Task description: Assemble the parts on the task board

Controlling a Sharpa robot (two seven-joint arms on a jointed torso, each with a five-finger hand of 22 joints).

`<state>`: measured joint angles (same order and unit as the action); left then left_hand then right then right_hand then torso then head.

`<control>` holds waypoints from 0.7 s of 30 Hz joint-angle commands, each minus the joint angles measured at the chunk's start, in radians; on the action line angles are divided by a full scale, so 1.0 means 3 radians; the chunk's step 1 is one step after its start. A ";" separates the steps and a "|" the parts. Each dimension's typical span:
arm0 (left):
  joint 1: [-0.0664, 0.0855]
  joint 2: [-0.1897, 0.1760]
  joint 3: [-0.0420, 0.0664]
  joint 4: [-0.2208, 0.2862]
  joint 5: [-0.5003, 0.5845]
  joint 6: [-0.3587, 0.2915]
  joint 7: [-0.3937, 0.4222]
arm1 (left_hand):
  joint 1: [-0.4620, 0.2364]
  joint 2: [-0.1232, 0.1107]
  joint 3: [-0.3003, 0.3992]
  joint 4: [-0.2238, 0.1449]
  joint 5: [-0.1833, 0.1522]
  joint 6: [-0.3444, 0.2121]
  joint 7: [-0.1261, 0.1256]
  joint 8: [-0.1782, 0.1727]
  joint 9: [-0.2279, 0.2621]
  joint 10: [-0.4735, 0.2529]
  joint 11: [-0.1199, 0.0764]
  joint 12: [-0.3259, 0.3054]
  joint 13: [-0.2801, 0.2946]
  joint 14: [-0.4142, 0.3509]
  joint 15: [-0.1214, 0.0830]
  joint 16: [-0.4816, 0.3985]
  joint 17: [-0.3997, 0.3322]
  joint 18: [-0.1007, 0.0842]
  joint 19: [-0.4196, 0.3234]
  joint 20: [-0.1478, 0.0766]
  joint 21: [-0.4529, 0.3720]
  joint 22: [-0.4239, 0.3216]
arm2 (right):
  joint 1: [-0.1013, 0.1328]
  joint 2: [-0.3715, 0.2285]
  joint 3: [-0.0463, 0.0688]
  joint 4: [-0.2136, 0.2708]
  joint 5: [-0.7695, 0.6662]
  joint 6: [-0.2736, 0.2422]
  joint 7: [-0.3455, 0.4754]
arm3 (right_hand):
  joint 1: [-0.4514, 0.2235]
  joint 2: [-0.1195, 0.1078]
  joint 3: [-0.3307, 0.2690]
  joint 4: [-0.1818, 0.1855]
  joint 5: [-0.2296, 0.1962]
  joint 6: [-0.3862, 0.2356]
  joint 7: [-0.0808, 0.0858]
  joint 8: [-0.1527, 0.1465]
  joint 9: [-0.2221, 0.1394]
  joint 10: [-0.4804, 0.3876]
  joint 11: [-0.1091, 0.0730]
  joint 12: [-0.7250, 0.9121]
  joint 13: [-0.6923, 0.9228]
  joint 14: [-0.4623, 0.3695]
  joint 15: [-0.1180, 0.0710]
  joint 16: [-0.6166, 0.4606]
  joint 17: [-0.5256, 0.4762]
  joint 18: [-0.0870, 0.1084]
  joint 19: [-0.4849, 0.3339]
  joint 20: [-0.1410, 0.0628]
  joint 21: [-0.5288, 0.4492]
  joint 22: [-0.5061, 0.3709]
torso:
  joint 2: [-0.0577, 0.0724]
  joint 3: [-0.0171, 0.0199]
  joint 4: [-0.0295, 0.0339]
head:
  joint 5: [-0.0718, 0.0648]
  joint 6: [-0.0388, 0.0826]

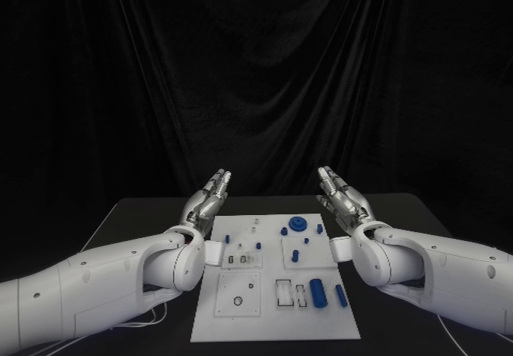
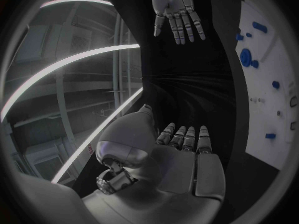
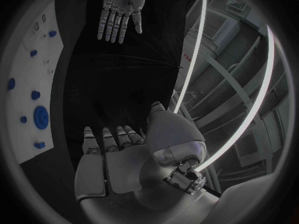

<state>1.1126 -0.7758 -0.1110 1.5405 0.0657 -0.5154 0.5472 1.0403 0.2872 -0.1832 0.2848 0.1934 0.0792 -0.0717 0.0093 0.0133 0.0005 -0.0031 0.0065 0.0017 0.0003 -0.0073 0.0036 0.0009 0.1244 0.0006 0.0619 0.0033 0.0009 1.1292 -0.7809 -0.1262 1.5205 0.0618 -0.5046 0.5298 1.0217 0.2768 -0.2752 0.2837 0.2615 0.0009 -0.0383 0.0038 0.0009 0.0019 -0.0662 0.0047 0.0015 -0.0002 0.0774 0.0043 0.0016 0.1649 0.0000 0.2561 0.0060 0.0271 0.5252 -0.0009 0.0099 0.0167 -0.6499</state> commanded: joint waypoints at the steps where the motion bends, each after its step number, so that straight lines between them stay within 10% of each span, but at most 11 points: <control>1: 0.0060 0.0013 -0.0060 -0.0022 0.0216 0.0815 0.0286 | 0.0097 0.0023 -0.0012 0.0032 0.0010 0.0031 0.0006 0.0023 0.0009 -0.0002 -0.0016 -0.0022 -0.0006 -0.0001 0.0018 -0.0012 -0.0003 0.0066 -0.0002 0.0037 -0.0011 -0.0003 | 0.0068 -0.0007 -0.0069 -0.0044 0.0198 0.0805 0.0008 | 0.0090 0.0019 -0.0028 0.0023 0.0028 0.0002 0.0037 -0.0011 -0.0001 -0.0006 0.0030 -0.0016 -0.0005 0.0001 0.0025 -0.0014 -0.0005 0.0045 0.0000 0.0030 -0.0020 -0.0090 | -0.0001 0.0000 0.0001 | 0.0001 0.0000; 4: 0.0113 0.0019 -0.0145 -0.0045 0.0300 0.1147 0.0371 | 0.0105 0.0020 -0.0014 0.0030 0.0006 0.0040 0.0013 0.0025 0.0010 -0.0002 -0.0002 -0.0022 -0.0006 -0.0001 0.0032 -0.0012 -0.0003 0.0069 -0.0002 0.0054 -0.0011 -0.0003 | 0.0134 -0.0009 -0.0167 -0.0086 0.0276 0.1140 0.0011 | 0.0089 0.0022 -0.0031 0.0023 0.0026 0.0020 0.0065 -0.0004 0.0005 -0.0006 0.0057 -0.0016 -0.0005 0.0001 0.0035 -0.0014 -0.0005 0.0045 0.0000 0.0034 -0.0020 -0.0090 | -0.0001 0.0000 0.0001 | 0.0001 0.0000; 10: 0.0190 0.0028 -0.0269 -0.0078 0.0421 0.1628 0.0493 | 0.0280 -0.0003 -0.0126 0.0025 0.0106 0.0108 0.0022 0.0032 0.0018 -0.0002 0.0189 -0.0022 -0.0006 -0.0001 0.0283 -0.0012 -0.0003 0.0040 -0.0002 0.0272 -0.0011 -0.0003 | 0.0236 -0.0013 -0.0318 -0.0151 0.0397 0.1655 0.0014 | 0.0089 0.0025 -0.0034 0.0022 0.0024 0.0075 0.0134 0.0019 0.0022 -0.0006 0.0131 -0.0016 -0.0005 0.0001 0.0060 -0.0014 -0.0005 0.0046 0.0000 0.0041 -0.0020 -0.0090 | -0.0001 0.0000 0.0001 | 0.0001 0.0000; 19: 0.0229 0.0033 -0.0332 -0.0095 0.0483 0.1873 0.0555 | 0.0357 0.0019 -0.0123 0.0029 0.0147 0.0171 0.0096 0.0044 0.0028 0.0023 0.0210 -0.0013 0.0003 -0.0001 0.0422 -0.0012 -0.0003 0.0097 0.0034 0.0461 0.0037 0.0035 | 0.0294 -0.0015 -0.0404 -0.0188 0.0465 0.1948 0.0016 | 0.0116 0.0024 -0.0027 0.0017 0.0027 0.0185 0.0229 0.0075 0.0050 -0.0006 0.0223 -0.0016 -0.0005 0.0001 0.0132 -0.0014 -0.0005 0.0048 0.0000 0.0064 -0.0020 -0.0090 | -0.0001 0.0000 0.0001 | 0.0001 0.0000; 20: 0.0219 -0.0046 -0.0332 -0.0269 -0.0173 0.2007 0.0833 | 0.0367 0.0020 -0.0116 0.0030 0.0164 0.0191 0.0108 0.0048 0.0031 0.0035 0.0218 -0.0009 0.0007 -0.0001 0.0437 -0.0012 -0.0003 0.0102 0.0050 0.0480 0.0053 0.0046 | 0.0299 -0.0196 -0.0405 -0.0152 0.0468 0.2127 0.0091 | 0.0127 0.0022 -0.0025 0.0016 0.0029 0.0226 0.0250 0.0100 0.0060 -0.0006 0.0239 -0.0016 -0.0005 0.0001 0.0143 -0.0014 -0.0005 0.0049 0.0000 0.0073 -0.0020 -0.0090 | 0.0058 -0.0028 0.0015 | 0.0039 -0.0128; 21: 0.0219 -0.0053 -0.0332 -0.0265 -0.0176 0.2003 0.0841 | 0.0379 0.0018 -0.0109 0.0029 0.0190 0.0214 0.0127 0.0052 0.0035 0.0050 0.0225 -0.0005 0.0012 -0.0001 0.0452 -0.0012 -0.0003 0.0107 0.0069 0.0499 0.0071 0.0058 | 0.0300 -0.0210 -0.0405 -0.0138 0.0460 0.2127 0.0096 | 0.0134 0.0022 -0.0023 0.0016 0.0030 0.0256 0.0267 0.0120 0.0067 -0.0006 0.0259 -0.0016 -0.0005 0.0001 0.0161 -0.0014 -0.0005 0.0050 0.0000 0.0083 -0.0020 -0.0090 | 0.0057 -0.0032 0.0022 | 0.0040 -0.0145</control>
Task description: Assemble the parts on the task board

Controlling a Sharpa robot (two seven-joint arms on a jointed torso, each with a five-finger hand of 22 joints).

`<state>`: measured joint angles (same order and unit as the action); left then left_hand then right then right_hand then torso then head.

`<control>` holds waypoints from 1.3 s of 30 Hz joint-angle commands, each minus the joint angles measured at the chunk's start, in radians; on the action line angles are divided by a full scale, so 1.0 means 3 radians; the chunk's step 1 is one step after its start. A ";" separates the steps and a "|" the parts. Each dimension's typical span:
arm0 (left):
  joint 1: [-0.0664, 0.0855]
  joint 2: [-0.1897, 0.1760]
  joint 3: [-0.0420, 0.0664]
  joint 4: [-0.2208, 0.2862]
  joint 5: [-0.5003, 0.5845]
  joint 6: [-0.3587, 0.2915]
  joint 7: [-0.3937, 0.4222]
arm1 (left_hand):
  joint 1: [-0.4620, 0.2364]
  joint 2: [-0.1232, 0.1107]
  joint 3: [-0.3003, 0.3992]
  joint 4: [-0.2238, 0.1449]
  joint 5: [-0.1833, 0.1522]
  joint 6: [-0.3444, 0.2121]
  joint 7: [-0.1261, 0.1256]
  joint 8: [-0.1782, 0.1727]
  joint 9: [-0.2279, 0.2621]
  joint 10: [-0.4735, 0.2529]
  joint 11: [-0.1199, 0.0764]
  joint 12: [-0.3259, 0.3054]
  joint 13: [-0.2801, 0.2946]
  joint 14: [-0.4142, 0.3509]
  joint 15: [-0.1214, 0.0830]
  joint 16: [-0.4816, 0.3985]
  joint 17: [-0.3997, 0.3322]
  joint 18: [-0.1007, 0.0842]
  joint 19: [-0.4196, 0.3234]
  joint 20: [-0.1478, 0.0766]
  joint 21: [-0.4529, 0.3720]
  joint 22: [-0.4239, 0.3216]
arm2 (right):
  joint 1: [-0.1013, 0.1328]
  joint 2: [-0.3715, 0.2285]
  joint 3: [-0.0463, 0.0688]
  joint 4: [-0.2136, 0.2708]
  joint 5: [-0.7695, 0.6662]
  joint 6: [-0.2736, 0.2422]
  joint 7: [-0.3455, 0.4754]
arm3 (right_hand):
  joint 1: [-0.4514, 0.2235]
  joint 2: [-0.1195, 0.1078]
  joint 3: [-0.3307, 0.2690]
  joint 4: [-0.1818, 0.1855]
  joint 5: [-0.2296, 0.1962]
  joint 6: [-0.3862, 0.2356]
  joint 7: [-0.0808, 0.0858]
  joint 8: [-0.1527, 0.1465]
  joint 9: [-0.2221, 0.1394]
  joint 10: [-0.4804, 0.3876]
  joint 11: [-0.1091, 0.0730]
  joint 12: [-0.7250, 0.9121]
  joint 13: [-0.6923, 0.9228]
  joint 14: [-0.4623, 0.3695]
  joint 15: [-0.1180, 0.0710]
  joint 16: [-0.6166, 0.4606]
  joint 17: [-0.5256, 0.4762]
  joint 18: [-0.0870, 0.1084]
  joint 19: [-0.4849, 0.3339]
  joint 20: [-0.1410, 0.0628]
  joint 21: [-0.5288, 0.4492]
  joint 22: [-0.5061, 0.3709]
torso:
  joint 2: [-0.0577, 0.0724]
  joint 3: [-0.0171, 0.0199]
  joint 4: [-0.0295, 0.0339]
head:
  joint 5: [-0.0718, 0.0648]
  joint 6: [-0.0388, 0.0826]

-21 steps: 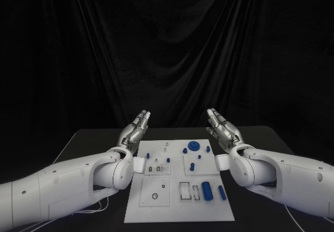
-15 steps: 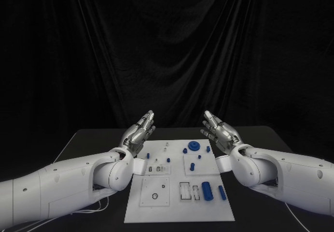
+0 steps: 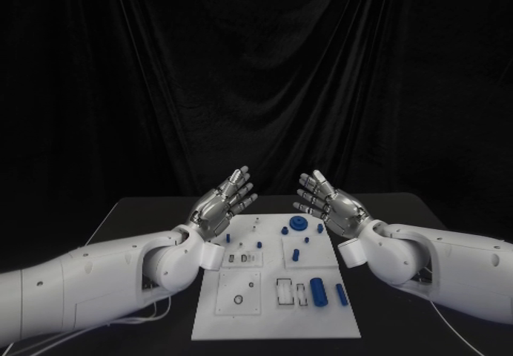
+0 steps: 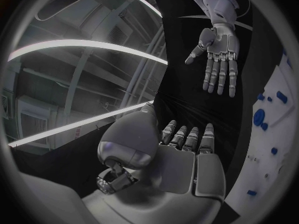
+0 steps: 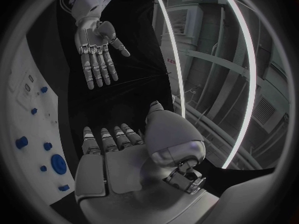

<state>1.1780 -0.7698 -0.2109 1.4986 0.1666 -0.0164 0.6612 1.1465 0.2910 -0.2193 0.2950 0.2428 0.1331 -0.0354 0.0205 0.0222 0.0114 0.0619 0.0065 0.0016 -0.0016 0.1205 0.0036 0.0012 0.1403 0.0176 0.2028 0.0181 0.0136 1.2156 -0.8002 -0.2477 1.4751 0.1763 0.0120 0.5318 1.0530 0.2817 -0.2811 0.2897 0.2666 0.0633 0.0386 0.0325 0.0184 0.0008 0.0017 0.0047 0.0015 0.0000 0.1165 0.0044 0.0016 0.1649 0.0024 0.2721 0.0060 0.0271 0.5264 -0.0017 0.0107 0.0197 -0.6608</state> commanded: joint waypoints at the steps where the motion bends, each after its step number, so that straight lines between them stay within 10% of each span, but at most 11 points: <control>1: 0.0001 -0.0081 0.0001 -0.0120 -0.0515 0.0330 0.0469 | 0.0066 0.0003 0.0034 -0.0009 0.0104 0.0099 0.0058 0.0030 0.0015 0.0071 0.0014 0.0012 0.0033 0.0025 0.0051 0.0005 0.0008 0.0066 0.0066 0.0063 0.0068 0.0045 | 0.0012 -0.0163 0.0000 0.0033 0.0068 0.0391 0.0097 | 0.0031 0.0006 -0.0005 -0.0001 0.0013 0.0134 0.0067 0.0080 0.0030 -0.0003 0.0098 -0.0016 -0.0005 0.0000 0.0093 -0.0015 -0.0005 0.0056 -0.0005 0.0043 -0.0017 -0.0087 | 0.0059 -0.0032 0.0022 | 0.0036 -0.0121; 3: 0.0001 -0.0096 0.0001 -0.0108 -0.0518 0.0308 0.0490 | 0.0389 0.0003 0.0280 -0.0178 0.0664 0.0316 0.0194 0.0093 0.0052 0.0242 -0.0004 0.0071 0.0092 0.0170 0.0129 0.0099 0.0069 0.0120 0.0265 0.0234 0.0211 0.0124 | 0.0016 -0.0196 0.0000 0.0071 0.0052 0.0368 0.0108 | 0.0024 0.0003 -0.0015 -0.0001 0.0012 0.0211 0.0104 0.0134 0.0047 -0.0003 0.0138 -0.0016 -0.0005 0.0000 0.0139 -0.0015 -0.0005 0.0055 0.0006 0.0046 -0.0006 -0.0079 | 0.0084 -0.0037 0.0039 | 0.0031 -0.0138; 5: 0.0001 -0.0108 0.0001 -0.0103 -0.0520 0.0296 0.0512 | 0.0522 -0.0013 0.0370 -0.0208 0.0769 0.0447 0.0217 0.0142 0.0071 0.0384 0.0107 0.0171 0.0136 0.0289 0.0146 0.0170 0.0109 0.0137 0.0417 0.0290 0.0303 0.0166 | 0.0024 -0.0216 0.0000 0.0094 0.0043 0.0376 0.0108 | 0.0027 -0.0002 -0.0024 -0.0001 0.0016 0.0262 0.0126 0.0169 0.0058 0.0001 0.0174 -0.0001 0.0002 0.0000 0.0155 -0.0014 -0.0005 0.0053 0.0015 0.0052 0.0002 -0.0073 | 0.0096 -0.0038 0.0048 | 0.0033 -0.0163; 14: 0.0000 -0.0171 0.0001 -0.0080 -0.0523 0.0314 0.0553 | 0.0740 -0.0069 0.0707 -0.0397 0.0953 0.0568 0.0284 0.0207 0.0080 0.0408 0.0120 0.0389 0.0150 0.0400 0.0167 0.0247 0.0133 0.0131 0.0565 0.0283 0.0353 0.0167 | 0.0059 -0.0292 0.0000 0.0144 0.0030 0.0499 0.0038 | 0.0080 -0.0015 -0.0067 0.0000 0.0008 0.0369 0.0122 0.0242 0.0082 0.0072 0.0399 0.0215 0.0060 0.0144 0.0295 0.0222 0.0085 0.0005 0.0154 0.0080 0.0091 -0.0021 | 0.0154 -0.0047 0.0068 | 0.0013 -0.0264; 19: 0.0001 -0.0265 0.0001 0.0016 -0.0523 0.0294 0.0556 | 0.0744 -0.0110 0.0861 -0.0473 0.0999 0.0617 0.0318 0.0234 0.0084 0.0399 0.0144 0.0475 0.0152 0.0433 0.0190 0.0277 0.0139 0.0129 0.0660 0.0288 0.0396 0.0178 | 0.0118 -0.0338 0.0000 0.0152 -0.0035 0.0542 -0.0025 | 0.0125 -0.0039 -0.0132 -0.0002 -0.0064 0.0561 0.0134 0.0337 0.0120 0.0321 0.0715 0.0762 0.0171 0.0450 0.0342 0.0612 0.0202 -0.0092 0.0426 0.0079 0.0232 0.0049 | 0.0208 -0.0060 0.0094 | -0.0008 -0.0318; 22: 0.0001 -0.0354 0.0001 0.0095 -0.0523 0.0273 0.0577 | 0.0715 -0.0155 0.0964 -0.0509 0.1012 0.0673 0.0337 0.0259 0.0089 0.0431 0.0185 0.0571 0.0161 0.0514 0.0216 0.0338 0.0158 0.0123 0.0758 0.0292 0.0445 0.0192 | 0.0179 -0.0347 0.0000 0.0132 -0.0167 0.0553 -0.0080 | 0.0210 -0.0055 -0.0135 -0.0020 -0.0047 0.0614 0.0154 0.0356 0.0127 0.0341 0.0730 0.0925 0.0183 0.0557 0.0358 0.0756 0.0234 -0.0144 0.0730 0.0080 0.0380 0.0113 | 0.0247 -0.0060 0.0108 | 0.0000 -0.0380; 24: 0.0002 -0.0413 0.0001 0.0146 -0.0523 0.0258 0.0589 | 0.0695 -0.0172 0.1009 -0.0518 0.1022 0.0695 0.0342 0.0268 0.0091 0.0455 0.0204 0.0626 0.0167 0.0563 0.0223 0.0376 0.0170 0.0120 0.0821 0.0292 0.0479 0.0203 | 0.0229 -0.0355 0.0000 0.0120 -0.0261 0.0565 -0.0126 | 0.0499 -0.0134 -0.0077 -0.0178 0.0156 0.0898 0.0227 0.0498 0.0194 0.0531 0.0720 0.1361 0.0262 0.1169 0.0396 0.1321 0.0408 -0.0111 0.1710 0.0063 0.0879 0.0329 | 0.0264 -0.0060 0.0107 | 0.0014 -0.0445; 29: 0.0007 -0.0627 0.0001 0.0387 -0.0523 0.0209 0.0625 | 0.0646 -0.0204 0.1103 -0.0529 0.1034 0.0713 0.0365 0.0275 0.0091 0.0483 0.0259 0.0726 0.0176 0.0663 0.0254 0.0464 0.0194 0.0104 0.0980 0.0294 0.0566 0.0235 | 0.0402 -0.0388 0.0000 0.0128 -0.0476 0.0514 -0.0303 | 0.0623 -0.0207 -0.0115 -0.0149 0.0090 0.1095 0.0259 0.0560 0.0243 0.0687 0.0732 0.1942 0.0342 0.1669 0.0377 0.1601 0.0464 -0.0065 0.2339 0.0051 0.1136 0.0400 | 0.0327 -0.0068 0.0113 | 0.0048 -0.0540; 35: 0.0023 -0.0785 0.0012 0.0653 -0.0463 0.0216 0.0665 | 0.0530 -0.0245 0.1208 -0.0478 0.0981 0.0741 0.0368 0.0282 0.0093 0.0510 0.0300 0.0858 0.0184 0.0915 0.0284 0.0694 0.0259 0.0073 0.1225 0.0290 0.0706 0.0285 | 0.0568 -0.0444 0.0000 0.0153 -0.0902 0.0335 -0.0519 | 0.0908 -0.0251 -0.0050 -0.0256 0.0777 0.1601 0.0301 0.0892 0.0375 0.0922 0.0689 0.2327 0.0396 0.2225 0.0188 0.1851 0.0520 0.0065 0.3068 -0.0007 0.1522 0.0539 | 0.0431 -0.0070 0.0121 | 0.0074 -0.0576; 36: 0.0028 -0.0803 0.0014 0.0686 -0.0453 0.0226 0.0668 | 0.0524 -0.0247 0.1220 -0.0474 0.0981 0.0740 0.0368 0.0281 0.0093 0.0506 0.0302 0.0863 0.0183 0.0943 0.0285 0.0722 0.0266 0.0071 0.1242 0.0289 0.0716 0.0288 | 0.0596 -0.0448 0.0000 0.0157 -0.1031 0.0297 -0.0565 | 0.1174 -0.0276 0.0068 -0.0437 0.1245 0.1684 0.0280 0.0959 0.0399 0.1041 0.0639 0.2408 0.0418 0.2531 0.0079 0.2011 0.0585 0.0064 0.3219 -0.0098 0.1639 0.0593 | 0.0450 -0.0069 0.0123 | 0.0078 -0.0579; 39: 0.0041 -0.0829 0.0021 0.0731 -0.0437 0.0260 0.0662 | 0.0518 -0.0249 0.1235 -0.0472 0.0980 0.0733 0.0368 0.0278 0.0091 0.0504 0.0309 0.0872 0.0183 0.0964 0.0291 0.0746 0.0272 0.0066 0.1258 0.0290 0.0726 0.0291 | 0.0668 -0.0431 0.0000 0.0158 -0.1361 0.0227 -0.0662 | 0.1300 -0.0313 0.0145 -0.0547 0.1270 0.1697 0.0268 0.0994 0.0407 0.1083 0.0607 0.2454 0.0425 0.2647 0.0028 0.2073 0.0611 0.0063 0.3294 -0.0165 0.1729 0.0641 | 0.0480 -0.0069 0.0131 | 0.0050 -0.0599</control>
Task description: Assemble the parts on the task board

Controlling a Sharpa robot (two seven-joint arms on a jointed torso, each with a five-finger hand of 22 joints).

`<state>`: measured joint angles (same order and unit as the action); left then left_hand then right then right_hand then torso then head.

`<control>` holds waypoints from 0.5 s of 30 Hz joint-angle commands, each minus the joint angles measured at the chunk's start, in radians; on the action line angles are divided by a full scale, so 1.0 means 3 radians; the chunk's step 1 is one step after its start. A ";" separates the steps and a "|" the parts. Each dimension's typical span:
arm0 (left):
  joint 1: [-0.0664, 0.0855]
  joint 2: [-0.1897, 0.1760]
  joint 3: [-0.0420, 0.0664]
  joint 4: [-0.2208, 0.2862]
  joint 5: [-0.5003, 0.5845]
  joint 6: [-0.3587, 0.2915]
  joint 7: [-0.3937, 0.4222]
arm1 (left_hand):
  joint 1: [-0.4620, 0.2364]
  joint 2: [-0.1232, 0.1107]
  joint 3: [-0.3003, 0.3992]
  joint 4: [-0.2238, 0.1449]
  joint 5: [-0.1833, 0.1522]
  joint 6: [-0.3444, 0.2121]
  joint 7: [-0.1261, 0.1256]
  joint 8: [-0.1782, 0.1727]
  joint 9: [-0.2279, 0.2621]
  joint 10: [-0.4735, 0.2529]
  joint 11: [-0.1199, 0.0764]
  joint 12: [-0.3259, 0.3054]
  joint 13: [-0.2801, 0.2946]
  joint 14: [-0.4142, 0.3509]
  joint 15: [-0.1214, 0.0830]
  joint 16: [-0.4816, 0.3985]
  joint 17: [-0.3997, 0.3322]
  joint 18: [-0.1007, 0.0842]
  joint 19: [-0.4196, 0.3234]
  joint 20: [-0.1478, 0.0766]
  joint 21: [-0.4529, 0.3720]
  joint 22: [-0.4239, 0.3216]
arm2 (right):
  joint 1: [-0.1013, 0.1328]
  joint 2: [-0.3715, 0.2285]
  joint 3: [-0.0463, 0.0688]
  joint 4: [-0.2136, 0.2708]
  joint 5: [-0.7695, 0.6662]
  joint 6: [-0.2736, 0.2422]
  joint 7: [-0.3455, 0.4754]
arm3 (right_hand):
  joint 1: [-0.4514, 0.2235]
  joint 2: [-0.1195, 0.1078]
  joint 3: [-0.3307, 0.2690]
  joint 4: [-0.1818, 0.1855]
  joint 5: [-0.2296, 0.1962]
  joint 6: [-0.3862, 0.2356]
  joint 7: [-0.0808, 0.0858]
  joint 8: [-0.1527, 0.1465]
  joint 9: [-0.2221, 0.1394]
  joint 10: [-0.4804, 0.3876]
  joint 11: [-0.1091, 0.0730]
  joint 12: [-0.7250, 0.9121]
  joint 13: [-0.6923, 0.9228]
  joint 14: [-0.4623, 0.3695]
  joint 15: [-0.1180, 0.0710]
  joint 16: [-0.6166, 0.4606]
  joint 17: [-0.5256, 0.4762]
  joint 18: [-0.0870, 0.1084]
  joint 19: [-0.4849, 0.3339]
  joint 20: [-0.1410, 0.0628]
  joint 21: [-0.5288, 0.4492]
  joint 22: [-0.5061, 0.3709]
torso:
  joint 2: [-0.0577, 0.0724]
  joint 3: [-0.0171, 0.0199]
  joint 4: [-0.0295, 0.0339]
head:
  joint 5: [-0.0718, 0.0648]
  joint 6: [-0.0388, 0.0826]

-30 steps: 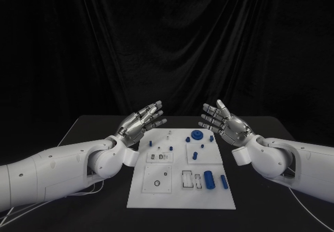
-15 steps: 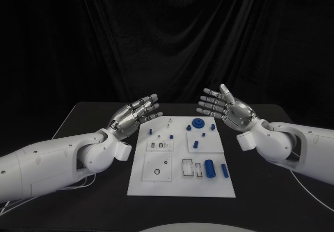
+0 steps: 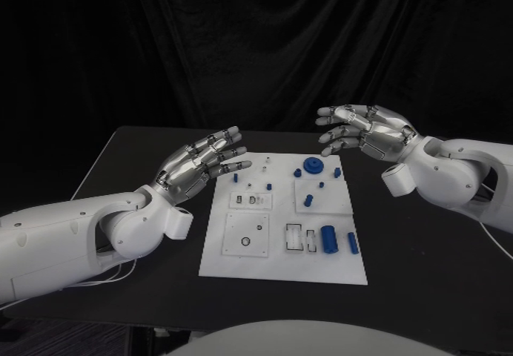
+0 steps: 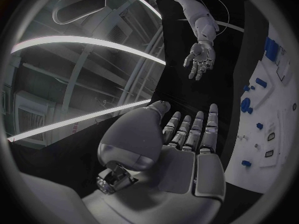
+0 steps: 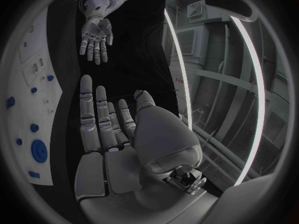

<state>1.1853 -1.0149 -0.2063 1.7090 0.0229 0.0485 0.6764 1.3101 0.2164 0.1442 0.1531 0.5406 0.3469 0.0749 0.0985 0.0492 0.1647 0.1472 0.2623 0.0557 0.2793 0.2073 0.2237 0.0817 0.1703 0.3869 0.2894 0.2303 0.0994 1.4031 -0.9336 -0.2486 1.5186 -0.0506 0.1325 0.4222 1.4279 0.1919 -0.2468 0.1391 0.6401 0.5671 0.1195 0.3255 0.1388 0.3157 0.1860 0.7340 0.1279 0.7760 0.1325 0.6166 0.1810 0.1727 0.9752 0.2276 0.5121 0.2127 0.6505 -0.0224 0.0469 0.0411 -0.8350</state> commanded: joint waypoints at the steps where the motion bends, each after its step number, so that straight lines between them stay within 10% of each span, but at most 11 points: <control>1: 0.0028 -0.0016 0.0008 0.0038 0.0046 0.0058 0.0609 | -0.0029 0.0003 0.0036 0.0001 -0.0011 -0.0005 0.0001 0.0009 -0.0003 -0.0019 0.0030 0.0011 -0.0002 0.0013 0.0008 0.0008 0.0000 -0.0040 0.0031 0.0002 0.0021 0.0006 | 0.0078 0.0027 0.0003 0.0014 -0.0741 -0.0205 -0.0338 | 0.0230 -0.0042 0.0134 -0.0195 -0.0003 0.0036 0.0015 0.0037 0.0009 0.0063 -0.0013 0.0041 0.0004 0.0116 -0.0057 0.0057 0.0022 0.0028 0.0087 -0.0064 0.0121 0.0068 | 0.0077 -0.0001 0.0015 | -0.0037 -0.0025; 7: 0.0120 -0.0044 0.0017 0.0082 0.0057 0.0090 0.0626 | -0.0018 0.0003 0.0122 -0.0030 0.0006 0.0058 0.0016 0.0027 0.0007 -0.0004 0.0054 0.0064 0.0003 0.0024 0.0030 0.0053 0.0005 -0.0069 0.0039 0.0001 0.0028 0.0006 | 0.0252 0.0117 0.0004 0.0011 -0.1488 -0.0326 -0.0618 | 0.0437 -0.0153 0.0429 -0.0511 -0.0233 0.0212 0.0100 0.0102 0.0006 0.0389 -0.0051 0.0061 -0.0040 0.0597 -0.0180 0.0218 0.0060 0.0028 0.0249 -0.0204 0.0745 0.0461 | 0.0202 -0.0002 0.0039 | -0.0045 0.0045; 10: 0.0159 -0.0087 0.0022 0.0127 0.0043 0.0099 0.0622 | -0.0023 -0.0004 0.0143 -0.0034 0.0008 0.0060 0.0017 0.0027 0.0006 -0.0005 0.0060 0.0069 0.0002 -0.0009 0.0042 0.0040 -0.0004 -0.0083 0.0023 0.0003 0.0019 0.0000 | 0.0327 0.0167 0.0004 0.0009 -0.2018 -0.0482 -0.0750 | 0.0395 -0.0231 0.0716 -0.0619 -0.0680 0.0326 0.0106 0.0081 -0.0028 0.0704 -0.0110 -0.0068 -0.0142 0.0918 -0.0264 0.0545 0.0181 0.0028 0.0258 -0.0248 0.1315 0.0860 | 0.0267 -0.0012 0.0057 | -0.0088 0.0103; 14: 0.0187 -0.0177 0.0026 0.0205 0.0006 0.0121 0.0608 | -0.0033 -0.0012 0.0171 -0.0038 0.0007 0.0042 0.0018 0.0019 0.0003 -0.0029 0.0063 0.0050 -0.0007 -0.0044 0.0058 0.0030 -0.0014 -0.0103 -0.0016 0.0004 -0.0005 -0.0012 | 0.0381 0.0222 0.0005 0.0008 -0.2707 -0.0708 -0.0956 | 0.0244 -0.0368 0.1062 -0.0606 -0.0869 0.0445 0.0102 0.0038 -0.0061 0.0952 -0.0159 -0.0245 -0.0213 0.1071 -0.0275 0.1080 0.0423 -0.0113 0.0727 -0.0272 0.2216 0.2018 | 0.0352 -0.0036 0.0092 | -0.0153 0.0183; 15: 0.0191 -0.0200 0.0027 0.0223 0.0001 0.0120 0.0604 | -0.0037 -0.0013 0.0182 -0.0039 0.0002 0.0039 0.0018 0.0016 0.0002 -0.0035 0.0066 0.0048 -0.0009 -0.0039 0.0065 0.0040 -0.0012 -0.0110 -0.0029 0.0005 -0.0013 -0.0016 | 0.0389 0.0235 0.0005 0.0005 -0.2882 -0.0773 -0.1012 | 0.0143 -0.0453 0.1124 -0.0562 -0.0977 0.0449 0.0126 -0.0011 -0.0078 0.1051 -0.0140 -0.0265 -0.0203 0.1357 -0.0292 0.1443 0.0571 -0.0224 0.1106 -0.0247 0.2656 0.2683 | 0.0368 -0.0039 0.0095 | -0.0158 0.0197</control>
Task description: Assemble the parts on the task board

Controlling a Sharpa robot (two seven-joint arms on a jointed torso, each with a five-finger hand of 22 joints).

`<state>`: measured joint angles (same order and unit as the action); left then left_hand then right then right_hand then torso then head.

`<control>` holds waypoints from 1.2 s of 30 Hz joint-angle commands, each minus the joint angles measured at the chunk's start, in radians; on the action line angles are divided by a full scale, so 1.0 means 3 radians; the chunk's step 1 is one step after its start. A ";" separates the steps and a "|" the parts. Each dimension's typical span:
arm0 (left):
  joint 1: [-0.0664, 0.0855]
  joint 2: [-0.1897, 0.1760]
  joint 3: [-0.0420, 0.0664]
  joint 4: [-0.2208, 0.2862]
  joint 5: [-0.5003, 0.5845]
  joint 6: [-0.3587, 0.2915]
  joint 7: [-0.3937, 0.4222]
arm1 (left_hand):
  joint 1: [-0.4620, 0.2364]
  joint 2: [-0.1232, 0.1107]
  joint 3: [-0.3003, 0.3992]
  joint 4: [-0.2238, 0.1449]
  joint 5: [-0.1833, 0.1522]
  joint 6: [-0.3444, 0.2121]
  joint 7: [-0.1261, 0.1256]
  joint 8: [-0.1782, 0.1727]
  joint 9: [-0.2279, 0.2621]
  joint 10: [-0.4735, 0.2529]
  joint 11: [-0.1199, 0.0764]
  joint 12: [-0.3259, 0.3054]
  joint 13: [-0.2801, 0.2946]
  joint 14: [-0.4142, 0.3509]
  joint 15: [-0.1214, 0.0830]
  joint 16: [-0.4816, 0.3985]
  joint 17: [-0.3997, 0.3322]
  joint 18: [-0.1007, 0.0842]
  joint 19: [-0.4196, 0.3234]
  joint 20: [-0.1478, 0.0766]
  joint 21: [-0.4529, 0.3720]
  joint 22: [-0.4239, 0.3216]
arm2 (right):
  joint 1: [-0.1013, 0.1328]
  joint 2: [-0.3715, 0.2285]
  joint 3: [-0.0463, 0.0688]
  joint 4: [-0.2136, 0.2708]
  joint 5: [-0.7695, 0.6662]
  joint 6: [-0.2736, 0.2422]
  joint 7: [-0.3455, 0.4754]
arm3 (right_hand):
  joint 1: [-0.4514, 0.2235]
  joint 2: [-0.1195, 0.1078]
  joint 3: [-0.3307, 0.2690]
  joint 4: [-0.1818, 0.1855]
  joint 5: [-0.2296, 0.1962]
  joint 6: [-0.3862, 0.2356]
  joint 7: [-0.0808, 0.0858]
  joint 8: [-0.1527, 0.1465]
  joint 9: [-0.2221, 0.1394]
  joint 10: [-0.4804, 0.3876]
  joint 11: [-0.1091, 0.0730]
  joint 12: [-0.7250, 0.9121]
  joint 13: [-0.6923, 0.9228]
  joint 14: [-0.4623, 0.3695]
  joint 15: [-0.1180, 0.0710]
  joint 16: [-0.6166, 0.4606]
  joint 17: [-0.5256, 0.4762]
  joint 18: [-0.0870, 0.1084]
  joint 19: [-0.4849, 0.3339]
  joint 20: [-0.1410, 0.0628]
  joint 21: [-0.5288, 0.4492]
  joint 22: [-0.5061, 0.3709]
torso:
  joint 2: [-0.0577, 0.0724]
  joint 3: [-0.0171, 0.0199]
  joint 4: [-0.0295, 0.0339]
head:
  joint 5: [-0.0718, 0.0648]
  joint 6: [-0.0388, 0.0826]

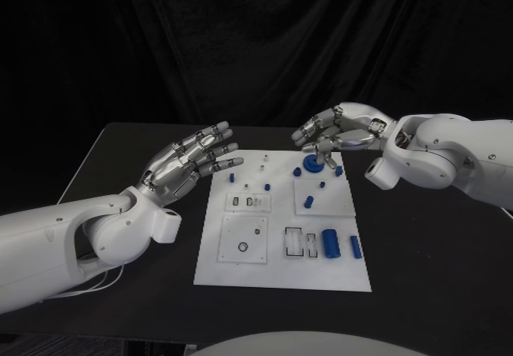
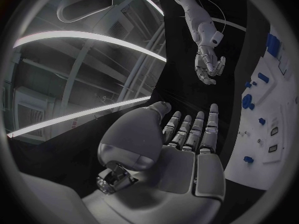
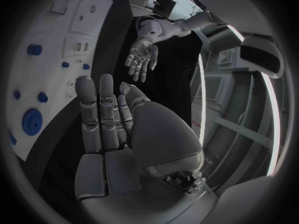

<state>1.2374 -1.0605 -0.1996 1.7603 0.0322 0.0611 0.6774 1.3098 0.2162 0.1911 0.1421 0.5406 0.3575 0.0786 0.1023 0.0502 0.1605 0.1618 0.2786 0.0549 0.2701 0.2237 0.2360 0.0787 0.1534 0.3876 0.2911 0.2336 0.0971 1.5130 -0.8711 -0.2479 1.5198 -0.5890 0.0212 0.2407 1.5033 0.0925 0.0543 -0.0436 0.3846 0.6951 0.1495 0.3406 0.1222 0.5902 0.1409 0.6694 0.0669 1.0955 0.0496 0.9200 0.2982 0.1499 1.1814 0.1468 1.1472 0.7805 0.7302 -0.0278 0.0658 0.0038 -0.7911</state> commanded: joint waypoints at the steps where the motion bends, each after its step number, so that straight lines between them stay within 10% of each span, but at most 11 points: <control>1: 0.0021 -0.0071 0.0005 0.0068 -0.0034 0.0076 0.0596 | -0.0038 -0.0012 0.0028 -0.0002 0.0001 -0.0003 0.0005 0.0002 -0.0003 -0.0025 0.0017 -0.0011 -0.0008 -0.0011 0.0012 -0.0002 -0.0004 -0.0055 -0.0038 -0.0001 -0.0028 -0.0011 | 0.0030 0.0040 0.0003 -0.0003 -0.1272 -0.0462 -0.0466 | -0.0108 -0.0122 0.0120 0.0047 -0.0125 0.0022 0.0026 -0.0061 -0.0023 0.0136 0.0010 -0.0049 0.0000 0.0292 -0.0016 0.0432 0.0181 -0.0148 0.0419 0.0022 0.0539 0.0790 | 0.0127 -0.0026 0.0035 | -0.0038 0.0076; 3: 0.0030 -0.0115 0.0006 0.0094 -0.0040 0.0070 0.0587 | -0.0038 -0.0013 0.0029 -0.0003 0.0000 -0.0003 0.0005 0.0001 -0.0003 -0.0025 0.0016 -0.0010 -0.0008 -0.0011 0.0013 -0.0002 -0.0004 -0.0055 -0.0042 -0.0001 -0.0030 -0.0012 | 0.0042 0.0071 0.0004 -0.0010 -0.1706 -0.0576 -0.0604 | -0.0211 -0.0200 0.0262 0.0114 -0.0202 0.0054 0.0058 -0.0145 -0.0040 0.0226 0.0000 -0.0090 0.0003 0.0476 0.0008 0.0850 0.0668 -0.0226 0.0653 0.0032 0.0860 0.1306 | 0.0168 -0.0031 0.0040 | -0.0041 0.0123; 4: 0.0034 -0.0130 0.0006 0.0100 -0.0042 0.0070 0.0585 | -0.0039 -0.0013 0.0031 -0.0003 -0.0001 0.0000 0.0005 0.0002 -0.0003 -0.0025 0.0016 -0.0008 -0.0008 -0.0004 0.0015 0.0006 -0.0002 -0.0057 -0.0044 0.0000 -0.0032 -0.0013 | 0.0046 0.0083 0.0004 -0.0012 -0.1898 -0.0622 -0.0665 | -0.0275 -0.0244 0.0300 0.0157 -0.0295 0.0090 0.0065 -0.0170 -0.0039 0.0251 -0.0012 -0.0099 0.0010 0.0790 0.0015 0.1238 0.1452 -0.0296 0.0835 0.0029 0.1044 0.1687 | 0.0192 -0.0033 0.0046 | -0.0046 0.0148; 16: 0.0058 -0.0210 0.0007 0.0130 -0.0050 0.0136 0.0525 | -0.0046 -0.0006 0.0098 -0.0024 0.0008 0.0016 0.0020 0.0002 -0.0001 -0.0017 0.0041 0.0020 -0.0007 0.0014 0.0044 0.0042 0.0000 -0.0089 -0.0086 -0.0001 -0.0058 -0.0028 | 0.0059 0.0152 0.0005 0.0069 -0.3540 -0.0888 -0.1238 | -0.0348 -0.0450 0.0528 0.0181 -0.0273 0.0175 -0.0092 -0.0432 -0.0037 0.0536 -0.0067 -0.0286 0.0002 0.1120 -0.0054 0.1454 0.2044 -0.0441 0.1173 -0.0021 0.1330 0.2379 | 0.0372 -0.0065 0.0117 | -0.0135 0.0401; 36: 0.0063 -0.0230 0.0007 0.0168 0.0105 0.0123 0.0510 | -0.0063 -0.0024 0.0174 -0.0063 0.0008 0.0080 0.0052 0.0020 0.0008 -0.0006 0.0093 0.0051 -0.0008 0.0005 0.0083 0.0064 -0.0007 -0.0126 -0.0116 0.0003 -0.0077 -0.0040 | -0.0006 0.0109 0.0003 0.0037 -0.3714 -0.0835 -0.1332 | -0.0404 -0.0528 0.0594 0.0196 -0.0340 0.0286 -0.0149 -0.0508 -0.0015 0.0532 -0.0085 -0.0494 0.0003 0.1150 -0.0083 0.1354 0.1969 -0.0442 0.1177 -0.0053 0.1331 0.2386 | 0.0419 -0.0073 0.0112 | -0.0165 0.0406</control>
<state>1.2534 -1.1312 -0.1983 1.8089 0.0461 0.0820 0.6781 1.3009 0.2072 0.2352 0.1227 0.5406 0.3736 0.0947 0.1022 0.0514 0.1597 0.1814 0.2893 0.0537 0.2737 0.2415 0.2513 0.0777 0.1228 0.3597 0.2947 0.2143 0.0865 1.5150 -0.8368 -0.2476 1.5318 -1.6754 -0.2096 -0.1331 1.3825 -0.0574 0.2267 0.0137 0.2886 0.7737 0.1058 0.1946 0.1172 0.7465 0.1185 0.5263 0.0672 1.4355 0.0278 1.3327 0.8890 0.0310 1.4688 0.1376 1.5461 1.3078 0.8543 -0.0495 0.0995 -0.0461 -0.6676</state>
